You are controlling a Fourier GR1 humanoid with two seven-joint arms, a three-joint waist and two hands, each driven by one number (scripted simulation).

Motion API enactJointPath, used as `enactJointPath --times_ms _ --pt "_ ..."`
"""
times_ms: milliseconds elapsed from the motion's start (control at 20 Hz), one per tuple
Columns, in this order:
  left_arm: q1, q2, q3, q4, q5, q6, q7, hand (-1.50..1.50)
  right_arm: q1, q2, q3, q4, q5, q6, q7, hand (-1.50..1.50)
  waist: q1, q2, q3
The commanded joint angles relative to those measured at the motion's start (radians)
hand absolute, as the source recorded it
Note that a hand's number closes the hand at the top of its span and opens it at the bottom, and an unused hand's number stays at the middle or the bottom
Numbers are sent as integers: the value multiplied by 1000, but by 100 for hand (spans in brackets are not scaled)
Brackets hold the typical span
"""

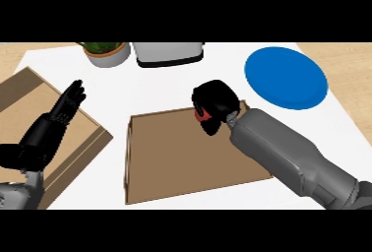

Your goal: Pick the bell pepper from the tray and place it in the plate

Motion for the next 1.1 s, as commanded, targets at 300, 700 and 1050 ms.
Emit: enactJointPath --times_ms 300,700,1050 --pt "53 30 42 -54 13 -5 -21 0 287 -480 -133 -405 -4 -252 -160 150 -14 30 -2" --pt "-34 -27 -29 -56 -38 1 3 0 609 -788 -318 -693 -109 -387 -197 150 77 67 -5" --pt "-36 -10 4 -52 -1 -118 -26 0 676 -725 -500 -576 -228 -374 -333 150 149 77 -5"
